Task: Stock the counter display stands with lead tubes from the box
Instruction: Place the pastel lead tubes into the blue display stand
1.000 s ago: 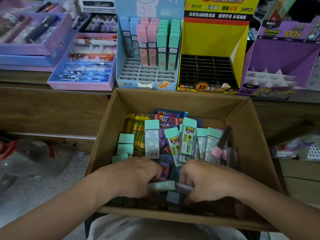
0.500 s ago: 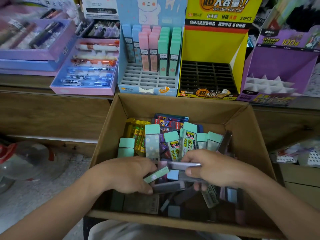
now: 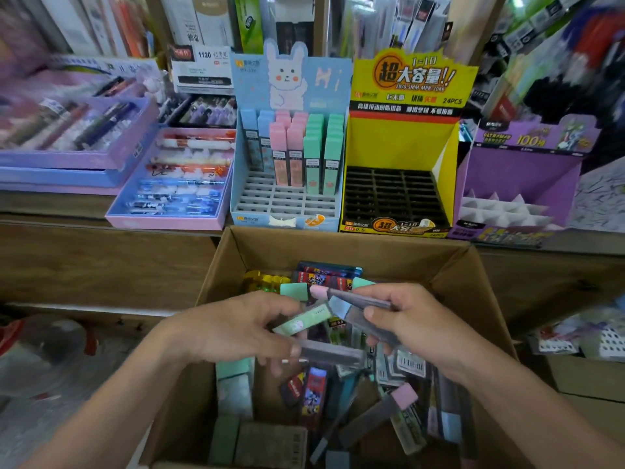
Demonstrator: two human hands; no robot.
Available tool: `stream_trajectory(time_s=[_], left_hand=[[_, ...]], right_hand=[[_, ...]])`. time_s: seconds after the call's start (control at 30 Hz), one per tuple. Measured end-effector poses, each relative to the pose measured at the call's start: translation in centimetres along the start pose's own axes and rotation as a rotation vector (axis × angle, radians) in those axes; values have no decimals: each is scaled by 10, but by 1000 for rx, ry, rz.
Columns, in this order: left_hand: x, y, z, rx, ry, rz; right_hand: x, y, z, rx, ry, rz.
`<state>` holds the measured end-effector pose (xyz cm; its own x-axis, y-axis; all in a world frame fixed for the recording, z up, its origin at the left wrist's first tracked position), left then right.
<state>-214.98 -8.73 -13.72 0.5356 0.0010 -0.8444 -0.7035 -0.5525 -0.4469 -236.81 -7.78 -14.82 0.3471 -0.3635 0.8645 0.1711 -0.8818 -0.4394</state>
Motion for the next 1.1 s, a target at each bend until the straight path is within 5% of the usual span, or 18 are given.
stream_trajectory(time_s=[0.5,0.83,1.1], left_hand=[[2,18,-21,-194,22,47],[1,29,-18,-300,237,68],[8,17,-36,-701,189,-78]], right_hand=[[-3,3,27,185,490,342],[-3,5,37,225,535,291],[-3,11,30,157,765,252]])
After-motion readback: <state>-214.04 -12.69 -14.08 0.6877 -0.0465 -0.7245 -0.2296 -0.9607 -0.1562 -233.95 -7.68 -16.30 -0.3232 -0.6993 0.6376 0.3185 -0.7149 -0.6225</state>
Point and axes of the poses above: each hand's wrist, its own y-axis towards the middle knuckle, its own z-axis out of the palm, x = y × z, the point moved 6 cm from there along y, towards the middle knuckle, and after that the axes turned 5 degrees about y, right-handed, at the moved point
